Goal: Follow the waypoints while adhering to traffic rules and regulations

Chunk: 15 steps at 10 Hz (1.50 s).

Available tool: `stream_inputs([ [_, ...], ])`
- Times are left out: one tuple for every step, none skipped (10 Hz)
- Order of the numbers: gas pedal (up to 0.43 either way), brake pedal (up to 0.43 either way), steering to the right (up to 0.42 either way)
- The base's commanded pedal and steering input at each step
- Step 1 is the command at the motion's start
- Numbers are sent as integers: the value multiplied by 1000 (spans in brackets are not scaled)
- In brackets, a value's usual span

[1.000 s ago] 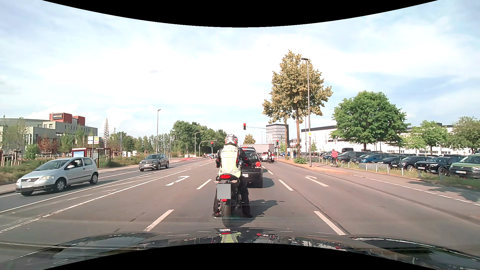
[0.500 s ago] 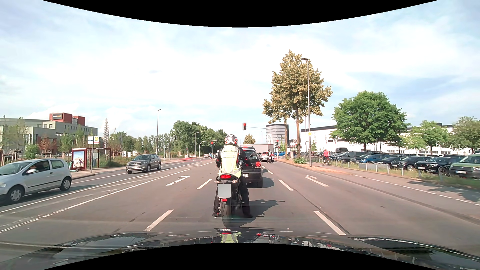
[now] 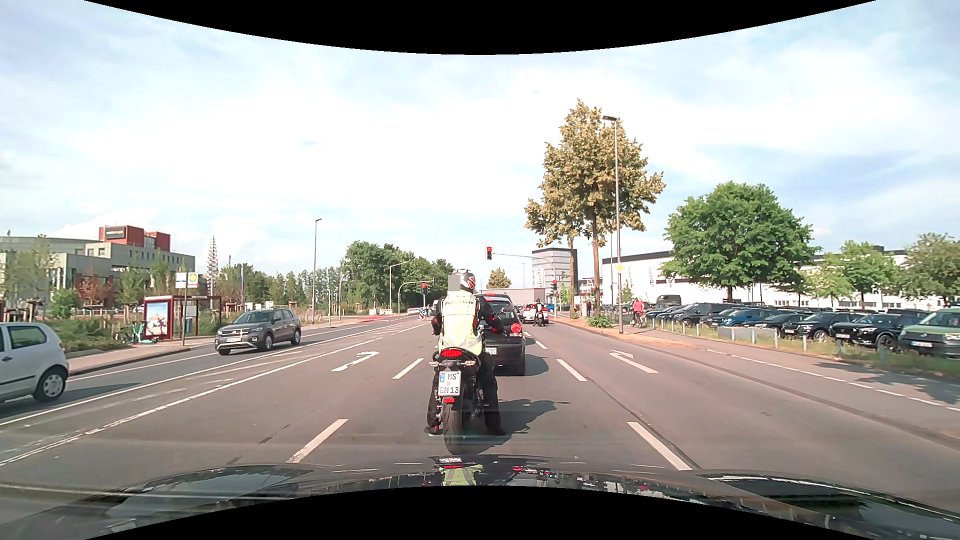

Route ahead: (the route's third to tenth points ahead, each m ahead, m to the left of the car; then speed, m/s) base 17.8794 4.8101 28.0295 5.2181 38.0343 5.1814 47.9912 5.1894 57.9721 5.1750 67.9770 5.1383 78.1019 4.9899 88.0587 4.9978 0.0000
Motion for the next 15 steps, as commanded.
stream_inputs([
  [0,0,-6],
  [0,0,-6],
  [0,0,-6],
  [0,0,-6],
  [0,0,-6],
  [0,0,-6],
  [0,0,-6],
  [0,0,-6],
  [0,0,-6],
  [0,0,-6],
  [0,0,-6],
  [0,0,-6],
  [0,0,-6],
  [0,0,-6],
  [0,0,-6],
])
